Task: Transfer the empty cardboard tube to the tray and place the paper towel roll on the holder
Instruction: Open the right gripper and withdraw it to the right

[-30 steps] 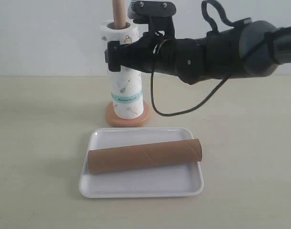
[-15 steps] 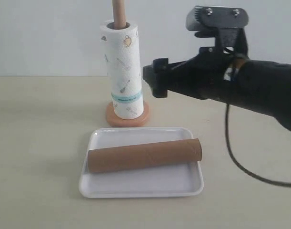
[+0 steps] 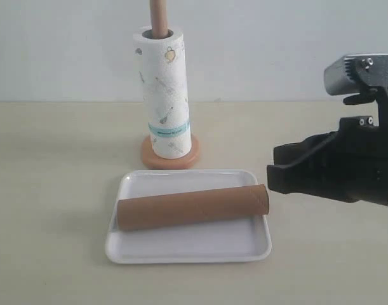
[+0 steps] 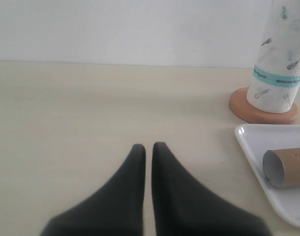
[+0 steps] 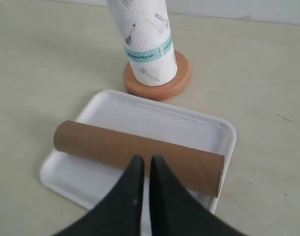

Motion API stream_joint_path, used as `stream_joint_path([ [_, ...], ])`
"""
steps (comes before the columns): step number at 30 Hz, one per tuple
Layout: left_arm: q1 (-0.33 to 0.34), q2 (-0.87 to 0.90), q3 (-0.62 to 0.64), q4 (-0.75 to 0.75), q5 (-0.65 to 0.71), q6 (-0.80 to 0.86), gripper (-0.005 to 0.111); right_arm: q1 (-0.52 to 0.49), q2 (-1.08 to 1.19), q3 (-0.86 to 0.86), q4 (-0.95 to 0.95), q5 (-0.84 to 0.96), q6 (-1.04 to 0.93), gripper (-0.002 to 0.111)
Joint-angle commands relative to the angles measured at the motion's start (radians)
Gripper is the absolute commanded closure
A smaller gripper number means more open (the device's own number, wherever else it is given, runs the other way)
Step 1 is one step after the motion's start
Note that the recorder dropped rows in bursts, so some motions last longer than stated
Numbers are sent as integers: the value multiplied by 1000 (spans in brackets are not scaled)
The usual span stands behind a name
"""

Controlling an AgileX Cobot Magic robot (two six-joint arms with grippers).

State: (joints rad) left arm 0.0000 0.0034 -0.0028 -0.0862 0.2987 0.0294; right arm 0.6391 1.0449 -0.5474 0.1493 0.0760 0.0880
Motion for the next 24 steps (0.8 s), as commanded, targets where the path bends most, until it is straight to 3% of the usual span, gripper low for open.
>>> stream_joint_path([
  [1, 1, -3, 3, 0, 1, 2, 103, -2, -17, 3, 1, 11, 0, 104],
  [11, 1, -3, 3, 0, 1, 2, 103, -2, -42, 3, 1, 20, 0, 104],
  [14, 1, -3, 3, 0, 1, 2, 103, -2, -138, 3, -12, 13, -22, 104],
  [17, 1, -3, 3, 0, 1, 2, 103, -10, -289, 79, -32, -124, -137, 104],
  [20, 1, -3, 3, 0, 1, 2, 103, -102, -411, 238, -24, -274, -47, 104],
  [24, 1, -3, 3, 0, -3, 2, 103, -307, -614, 466, -24, -289, 125, 104],
])
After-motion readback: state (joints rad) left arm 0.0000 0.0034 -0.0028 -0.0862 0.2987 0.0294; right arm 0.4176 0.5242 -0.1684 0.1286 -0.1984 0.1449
